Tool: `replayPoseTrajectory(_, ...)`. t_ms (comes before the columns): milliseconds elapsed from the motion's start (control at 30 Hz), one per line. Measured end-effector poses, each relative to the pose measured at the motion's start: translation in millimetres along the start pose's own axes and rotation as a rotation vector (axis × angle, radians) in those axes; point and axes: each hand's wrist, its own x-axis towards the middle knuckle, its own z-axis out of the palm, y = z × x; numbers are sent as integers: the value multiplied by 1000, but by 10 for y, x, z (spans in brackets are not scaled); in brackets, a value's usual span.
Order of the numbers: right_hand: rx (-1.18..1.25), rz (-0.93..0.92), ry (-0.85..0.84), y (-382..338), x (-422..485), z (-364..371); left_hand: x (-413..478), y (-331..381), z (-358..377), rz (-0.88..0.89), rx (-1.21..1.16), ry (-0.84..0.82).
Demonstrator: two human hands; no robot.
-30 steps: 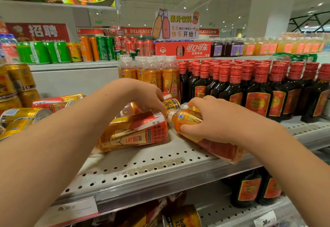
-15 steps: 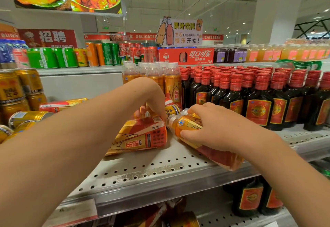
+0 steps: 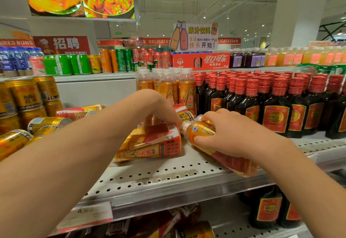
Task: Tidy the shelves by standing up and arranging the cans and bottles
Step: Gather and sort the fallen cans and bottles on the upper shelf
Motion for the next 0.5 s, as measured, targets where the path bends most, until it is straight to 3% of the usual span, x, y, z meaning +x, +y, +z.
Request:
replayPoseTrajectory(100,11,-2,16,12,-3,-2,-8,-20,3,16,-117,-53)
replayPoseTrajectory(333,0,9,0,35,25,21,65,-207,210,140,-399,230)
replayPoseTrajectory(500,-23,27,2,-10,95,43,-122,-311,203,288,-750,515)
